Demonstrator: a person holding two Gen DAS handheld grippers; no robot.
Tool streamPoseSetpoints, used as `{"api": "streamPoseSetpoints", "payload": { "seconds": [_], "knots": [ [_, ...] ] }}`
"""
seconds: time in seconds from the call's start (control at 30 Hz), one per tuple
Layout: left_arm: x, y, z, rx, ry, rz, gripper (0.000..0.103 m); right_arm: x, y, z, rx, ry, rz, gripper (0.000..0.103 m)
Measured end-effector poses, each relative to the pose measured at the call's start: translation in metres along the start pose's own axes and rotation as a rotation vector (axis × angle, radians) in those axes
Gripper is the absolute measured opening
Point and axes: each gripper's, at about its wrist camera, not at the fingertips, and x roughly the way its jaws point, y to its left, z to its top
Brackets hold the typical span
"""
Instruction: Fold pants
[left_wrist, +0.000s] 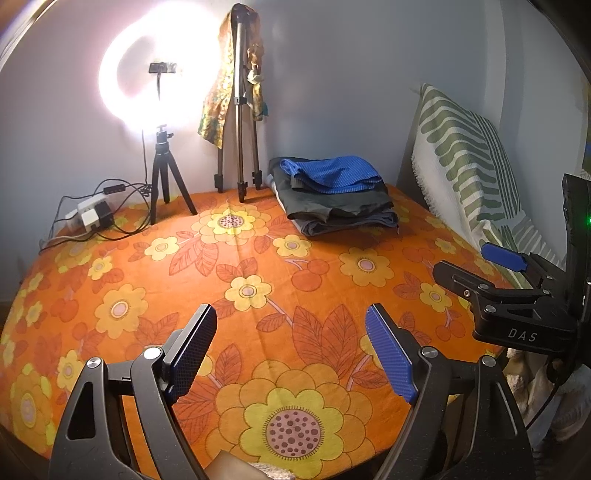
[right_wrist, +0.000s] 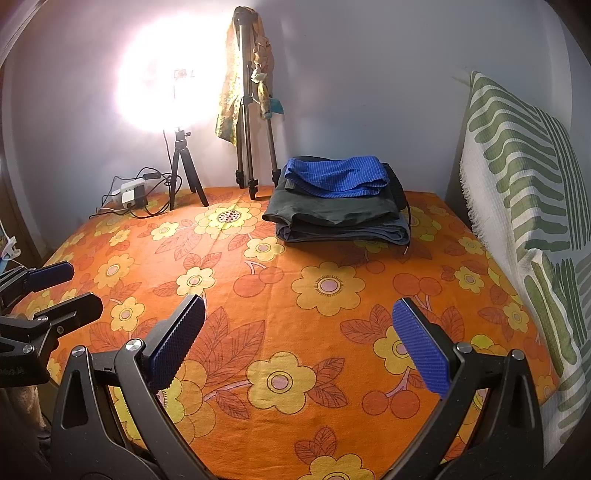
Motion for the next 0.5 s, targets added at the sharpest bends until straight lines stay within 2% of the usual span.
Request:
{"api": "streamPoseSetpoints", "payload": {
  "seconds": [0.5],
  "knots": [
    [-0.0005, 0.0001, 0.0000, 0.000, -0.002, 0.001, 0.083, -0.0001, 0.0018, -0.0004, -0.001, 0.000, 0.000, 0.103]
  ]
}}
